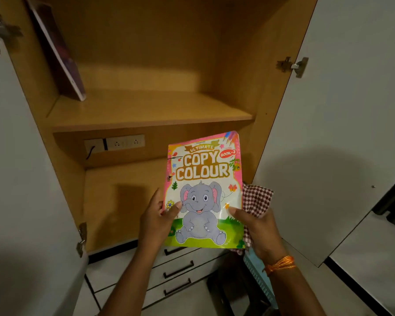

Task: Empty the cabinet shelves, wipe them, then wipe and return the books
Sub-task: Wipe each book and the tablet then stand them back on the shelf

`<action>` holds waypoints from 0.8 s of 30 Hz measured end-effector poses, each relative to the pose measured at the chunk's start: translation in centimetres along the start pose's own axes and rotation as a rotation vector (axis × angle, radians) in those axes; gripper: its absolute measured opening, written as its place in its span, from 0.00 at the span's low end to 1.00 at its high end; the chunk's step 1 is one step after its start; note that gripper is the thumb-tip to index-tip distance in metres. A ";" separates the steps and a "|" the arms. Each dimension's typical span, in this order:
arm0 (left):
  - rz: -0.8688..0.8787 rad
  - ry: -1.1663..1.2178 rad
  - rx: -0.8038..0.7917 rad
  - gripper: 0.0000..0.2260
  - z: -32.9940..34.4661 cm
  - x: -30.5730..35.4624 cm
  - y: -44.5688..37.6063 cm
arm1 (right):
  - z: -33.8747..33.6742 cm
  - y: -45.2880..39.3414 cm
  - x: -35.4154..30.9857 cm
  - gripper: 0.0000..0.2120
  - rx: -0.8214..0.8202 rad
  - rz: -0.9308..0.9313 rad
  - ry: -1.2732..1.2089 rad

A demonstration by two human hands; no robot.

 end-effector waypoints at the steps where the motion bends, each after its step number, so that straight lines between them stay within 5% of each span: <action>1: 0.030 -0.073 -0.022 0.21 0.4 0.5 0.0 | 0.3 0.0 -0.4 0.18 0.007 -0.022 0.042; 5: 0.066 -0.159 -0.109 0.23 3.2 2.7 0.0 | 1.4 -0.4 -1.1 0.15 0.042 -0.058 0.261; 11: -0.067 0.165 -0.296 0.25 8.2 4.4 -0.6 | 5.6 0.8 -3.1 0.17 0.150 -0.396 0.897; 16: -0.071 0.492 -0.263 0.24 8.7 4.2 -1.0 | 8.1 2.1 -2.0 0.17 0.252 -0.427 1.164; 24: -0.133 0.779 -0.082 0.13 7.7 1.8 -0.7 | 11.1 3.6 -1.0 0.22 0.100 -0.417 1.238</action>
Point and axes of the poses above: each hand's wrist, its own y-axis away from the middle knuckle, its own z-axis out of the palm, x = y × z, the point moved 9 cm from there along -y, towards the middle knuckle, and after that the axes turned 10 degrees about -x, right-handed, at the moved point
